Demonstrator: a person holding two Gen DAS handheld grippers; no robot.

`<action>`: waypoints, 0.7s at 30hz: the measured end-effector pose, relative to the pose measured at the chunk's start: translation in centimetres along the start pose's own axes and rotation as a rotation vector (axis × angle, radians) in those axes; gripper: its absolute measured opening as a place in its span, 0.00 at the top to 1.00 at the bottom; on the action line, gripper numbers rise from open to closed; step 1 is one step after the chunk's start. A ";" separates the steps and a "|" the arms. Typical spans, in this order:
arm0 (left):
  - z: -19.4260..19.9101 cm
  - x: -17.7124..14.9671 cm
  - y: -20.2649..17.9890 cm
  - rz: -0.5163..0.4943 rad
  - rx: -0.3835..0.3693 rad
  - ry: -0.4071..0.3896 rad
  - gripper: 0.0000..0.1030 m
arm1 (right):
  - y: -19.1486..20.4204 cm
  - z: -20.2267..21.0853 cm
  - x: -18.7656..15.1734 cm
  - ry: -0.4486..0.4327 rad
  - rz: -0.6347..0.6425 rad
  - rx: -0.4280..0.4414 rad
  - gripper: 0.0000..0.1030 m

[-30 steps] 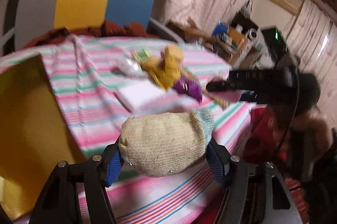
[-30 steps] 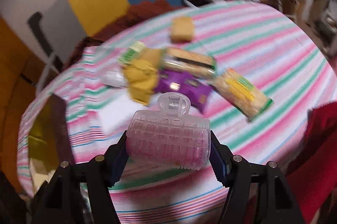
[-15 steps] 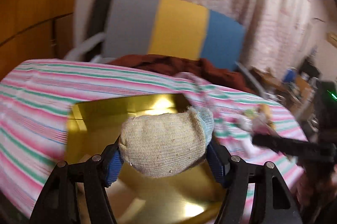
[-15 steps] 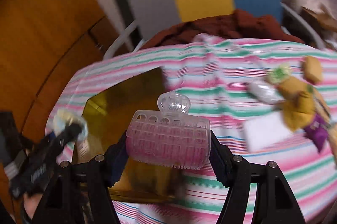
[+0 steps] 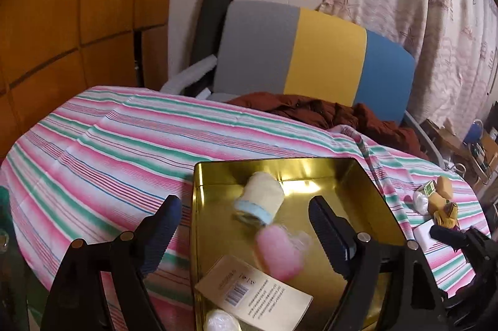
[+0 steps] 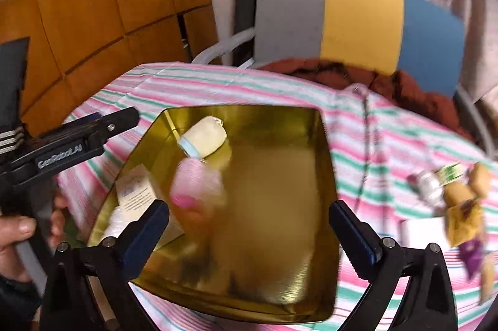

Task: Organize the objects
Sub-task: 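Carry the pouch and hair roller into the gold tray and release both, then withdraw both tools from the tray back toward the table items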

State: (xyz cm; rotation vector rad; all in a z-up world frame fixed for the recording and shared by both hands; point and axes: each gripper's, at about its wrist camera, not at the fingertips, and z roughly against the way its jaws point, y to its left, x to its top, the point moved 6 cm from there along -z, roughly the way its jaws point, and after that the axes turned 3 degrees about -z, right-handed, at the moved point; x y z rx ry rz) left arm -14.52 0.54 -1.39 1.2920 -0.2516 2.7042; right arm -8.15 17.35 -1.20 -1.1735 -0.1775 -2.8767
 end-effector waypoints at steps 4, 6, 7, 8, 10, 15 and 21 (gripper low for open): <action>1.5 -0.7 -0.6 0.017 -0.009 -0.029 0.17 | 0.0 2.5 0.0 -0.098 0.019 -0.047 0.00; 2.4 -1.1 -1.0 0.016 -0.009 -0.041 0.17 | 0.0 3.2 -0.2 -0.146 0.023 -0.019 0.00; 2.6 -1.2 -1.3 0.013 -0.011 -0.041 0.17 | 0.0 3.3 -0.4 -0.148 0.025 0.004 0.00; 2.9 -1.4 -1.7 0.004 -0.012 -0.042 0.17 | 0.0 3.0 -0.9 -0.112 0.028 0.016 0.00; 3.3 -1.7 -2.4 -0.022 -0.014 -0.046 0.17 | -0.5 3.0 -1.5 -0.096 0.006 0.025 0.00; 4.0 -2.4 -4.5 -0.081 -0.025 -0.041 0.17 | -2.8 2.8 -2.3 -0.072 -0.096 0.054 0.00; 4.3 -3.3 -6.9 -0.129 -0.045 -0.027 0.18 | -6.8 3.2 -2.7 -0.053 -0.160 -0.030 0.01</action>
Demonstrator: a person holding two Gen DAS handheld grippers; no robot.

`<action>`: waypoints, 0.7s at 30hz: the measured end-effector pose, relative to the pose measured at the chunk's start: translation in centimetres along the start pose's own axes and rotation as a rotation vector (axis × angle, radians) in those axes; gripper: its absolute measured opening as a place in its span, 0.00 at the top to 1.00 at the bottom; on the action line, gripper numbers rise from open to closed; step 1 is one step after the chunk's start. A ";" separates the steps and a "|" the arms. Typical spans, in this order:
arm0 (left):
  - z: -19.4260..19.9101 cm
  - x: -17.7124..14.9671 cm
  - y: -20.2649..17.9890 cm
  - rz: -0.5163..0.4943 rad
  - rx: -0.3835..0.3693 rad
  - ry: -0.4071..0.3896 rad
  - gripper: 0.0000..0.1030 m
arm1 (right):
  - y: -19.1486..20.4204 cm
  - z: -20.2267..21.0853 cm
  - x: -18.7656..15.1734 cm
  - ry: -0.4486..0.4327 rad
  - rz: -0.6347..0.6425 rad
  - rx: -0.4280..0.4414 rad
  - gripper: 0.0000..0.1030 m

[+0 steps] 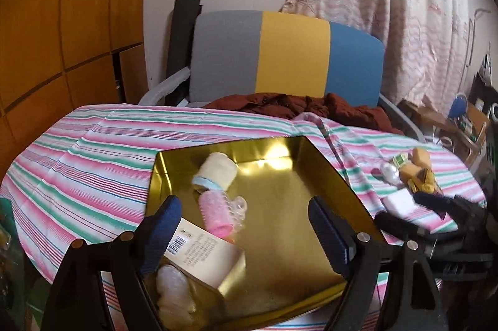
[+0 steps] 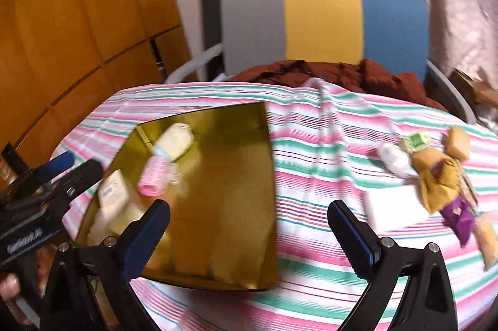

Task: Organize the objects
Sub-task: 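Withdraw both tools from the tray back toward the table items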

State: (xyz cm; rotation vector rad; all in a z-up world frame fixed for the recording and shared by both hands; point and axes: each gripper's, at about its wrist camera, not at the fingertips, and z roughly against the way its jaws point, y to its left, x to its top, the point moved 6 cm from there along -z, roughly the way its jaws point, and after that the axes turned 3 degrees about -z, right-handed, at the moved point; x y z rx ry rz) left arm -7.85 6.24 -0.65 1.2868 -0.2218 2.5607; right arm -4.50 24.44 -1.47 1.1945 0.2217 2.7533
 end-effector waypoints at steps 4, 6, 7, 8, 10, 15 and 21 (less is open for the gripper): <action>-0.3 -0.6 -2.1 -0.020 -0.055 0.023 0.18 | -4.2 0.7 0.5 0.008 -0.090 -0.022 0.00; -0.4 -0.8 -3.3 -0.025 -0.102 0.034 0.18 | -6.6 1.3 0.8 0.008 -0.126 -0.037 0.00; -0.4 -0.9 -3.8 -0.029 -0.119 0.038 0.18 | -8.2 1.8 1.1 0.004 -0.147 -0.051 0.00; -0.5 -1.0 -4.6 -0.038 -0.146 0.047 0.18 | -9.6 2.2 1.3 0.001 -0.167 -0.060 0.00; -0.5 -1.1 -5.6 -0.050 -0.180 0.058 0.18 | -12.6 3.1 1.8 -0.007 -0.217 -0.079 0.00; -0.8 -1.7 -8.8 -0.084 -0.258 0.104 0.18 | -22.2 5.9 2.7 -0.083 -0.384 -0.166 0.00; -1.3 -2.4 -13.7 -0.150 -0.348 0.163 0.18 | -33.0 7.0 -0.9 -0.094 -0.757 -0.251 0.00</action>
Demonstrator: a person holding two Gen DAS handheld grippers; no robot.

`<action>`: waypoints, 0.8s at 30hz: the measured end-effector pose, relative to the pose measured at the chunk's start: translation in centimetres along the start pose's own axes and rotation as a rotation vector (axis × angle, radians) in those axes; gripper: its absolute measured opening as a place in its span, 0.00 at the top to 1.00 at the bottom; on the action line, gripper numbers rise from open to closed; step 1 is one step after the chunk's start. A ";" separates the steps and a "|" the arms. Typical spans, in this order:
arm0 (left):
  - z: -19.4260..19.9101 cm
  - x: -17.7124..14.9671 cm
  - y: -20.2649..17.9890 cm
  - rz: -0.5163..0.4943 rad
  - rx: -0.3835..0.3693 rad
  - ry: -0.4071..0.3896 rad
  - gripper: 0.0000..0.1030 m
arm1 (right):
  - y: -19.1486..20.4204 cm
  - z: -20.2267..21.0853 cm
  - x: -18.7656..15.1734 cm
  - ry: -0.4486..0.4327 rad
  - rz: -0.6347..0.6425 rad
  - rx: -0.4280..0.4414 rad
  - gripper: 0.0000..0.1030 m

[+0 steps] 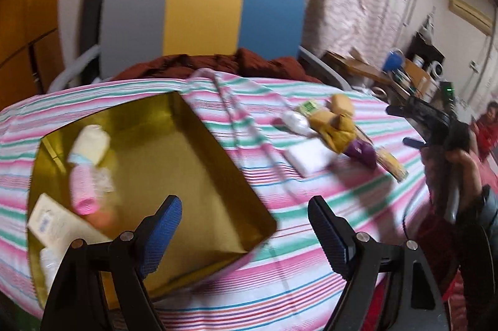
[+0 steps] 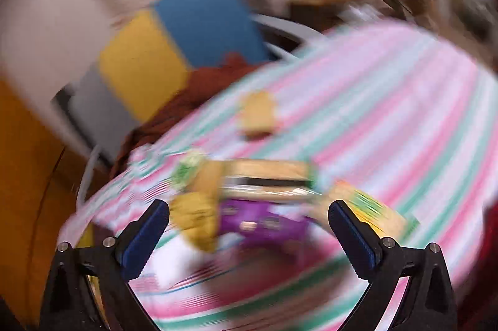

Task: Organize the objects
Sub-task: 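Withdraw both tools from the tray back toward the table items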

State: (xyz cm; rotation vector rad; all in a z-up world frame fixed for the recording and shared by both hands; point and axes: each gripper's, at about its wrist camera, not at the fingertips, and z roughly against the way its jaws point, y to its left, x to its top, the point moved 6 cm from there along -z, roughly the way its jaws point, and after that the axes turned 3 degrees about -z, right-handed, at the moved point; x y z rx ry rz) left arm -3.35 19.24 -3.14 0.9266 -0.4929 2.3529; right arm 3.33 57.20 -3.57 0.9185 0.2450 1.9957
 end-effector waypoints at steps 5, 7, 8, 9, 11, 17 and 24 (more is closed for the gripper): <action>-1.9 0.3 -4.1 -0.071 -0.051 0.034 0.18 | -1.3 -0.7 -0.1 0.050 -0.098 0.039 0.00; -2.8 0.1 -5.8 -0.102 -0.081 0.057 0.18 | -0.4 -1.1 -0.6 0.074 -0.063 0.059 0.00; -3.2 -0.1 -6.6 -0.115 -0.094 0.069 0.18 | 0.2 -1.4 -0.9 0.088 -0.040 0.066 0.00; -3.4 -0.3 -7.1 -0.125 -0.104 0.075 0.18 | 0.6 -1.5 -1.1 0.095 -0.022 0.068 0.00; -4.0 -0.7 -8.3 -0.144 -0.127 0.093 0.18 | 1.1 -1.6 -1.3 0.097 0.001 0.070 0.00; -5.7 -2.6 -9.5 -0.152 -0.158 0.175 0.26 | 0.0 -1.4 -0.9 0.075 -0.051 0.083 0.00; -6.0 -3.3 -9.6 -0.166 -0.136 0.189 0.26 | 0.0 -1.4 -0.8 0.093 -0.060 0.105 0.00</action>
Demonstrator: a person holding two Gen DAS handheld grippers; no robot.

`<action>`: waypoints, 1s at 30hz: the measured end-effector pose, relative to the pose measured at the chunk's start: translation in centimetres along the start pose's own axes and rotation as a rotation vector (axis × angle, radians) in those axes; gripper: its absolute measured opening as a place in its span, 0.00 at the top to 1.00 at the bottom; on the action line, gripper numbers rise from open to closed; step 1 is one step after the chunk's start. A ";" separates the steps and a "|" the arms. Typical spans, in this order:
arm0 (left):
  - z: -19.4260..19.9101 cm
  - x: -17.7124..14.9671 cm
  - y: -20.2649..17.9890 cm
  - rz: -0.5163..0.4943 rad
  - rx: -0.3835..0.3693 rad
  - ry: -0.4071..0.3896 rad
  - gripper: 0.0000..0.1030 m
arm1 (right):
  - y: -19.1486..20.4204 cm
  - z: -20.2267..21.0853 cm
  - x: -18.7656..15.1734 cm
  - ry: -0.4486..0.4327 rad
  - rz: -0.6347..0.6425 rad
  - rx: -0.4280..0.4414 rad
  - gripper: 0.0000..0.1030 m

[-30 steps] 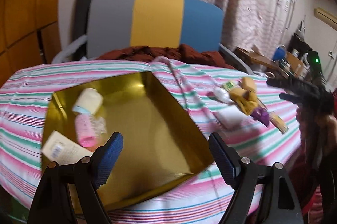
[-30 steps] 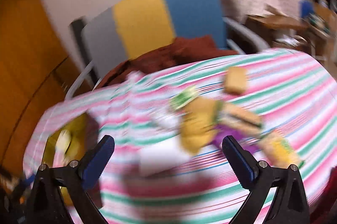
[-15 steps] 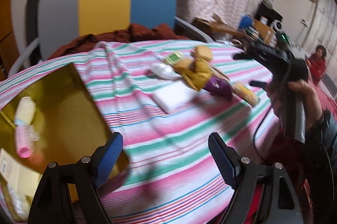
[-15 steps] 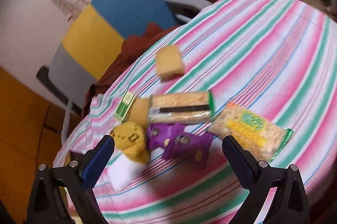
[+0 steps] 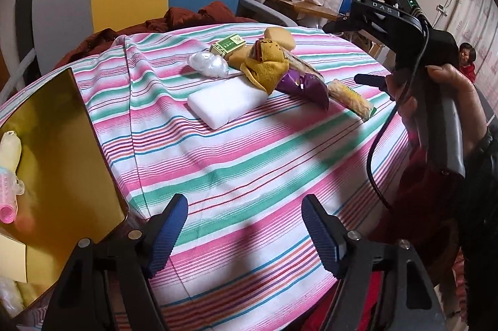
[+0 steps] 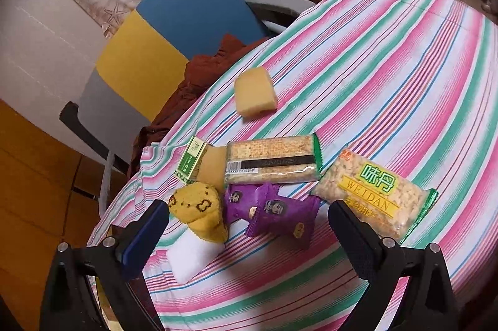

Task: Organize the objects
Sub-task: 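Withdraw both tools from the tray back toward the table items, then grasp the white foam block with the left tool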

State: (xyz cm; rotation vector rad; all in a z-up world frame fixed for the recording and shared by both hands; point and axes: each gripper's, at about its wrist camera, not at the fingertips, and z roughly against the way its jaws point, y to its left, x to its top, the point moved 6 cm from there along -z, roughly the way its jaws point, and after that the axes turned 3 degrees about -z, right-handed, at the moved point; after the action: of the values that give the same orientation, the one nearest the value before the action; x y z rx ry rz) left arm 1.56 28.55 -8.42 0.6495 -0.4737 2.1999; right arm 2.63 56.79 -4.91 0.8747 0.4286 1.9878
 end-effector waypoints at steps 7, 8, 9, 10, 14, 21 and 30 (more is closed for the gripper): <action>-0.6 1.7 0.3 -0.038 0.030 -0.008 0.26 | -0.1 0.0 -0.1 0.006 0.000 -0.012 0.00; -0.8 2.3 0.3 -0.045 0.036 -0.006 0.26 | -0.2 0.0 -0.1 0.008 -0.003 -0.011 0.00; -1.1 3.1 0.4 -0.051 0.040 -0.010 0.26 | -0.3 0.0 -0.1 0.009 -0.005 -0.010 0.00; -1.3 3.6 0.4 -0.058 0.044 -0.014 0.26 | -0.3 0.0 -0.1 0.010 -0.006 -0.010 0.00; -2.7 6.2 0.5 -0.106 0.068 -0.009 0.26 | -0.3 0.1 0.0 0.010 -0.011 0.000 0.00; -6.6 8.5 0.8 -0.175 0.074 0.044 0.21 | -0.3 0.1 0.0 0.014 -0.023 0.018 0.00; -9.7 10.5 0.4 -0.301 0.091 0.060 0.20 | 0.1 -0.4 -0.3 0.039 -0.009 0.022 0.00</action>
State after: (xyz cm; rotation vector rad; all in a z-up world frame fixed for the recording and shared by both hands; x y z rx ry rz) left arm -7.57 39.41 -10.04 0.6550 -0.2287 1.9571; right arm 2.42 56.50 -5.30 0.8476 0.4761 1.9980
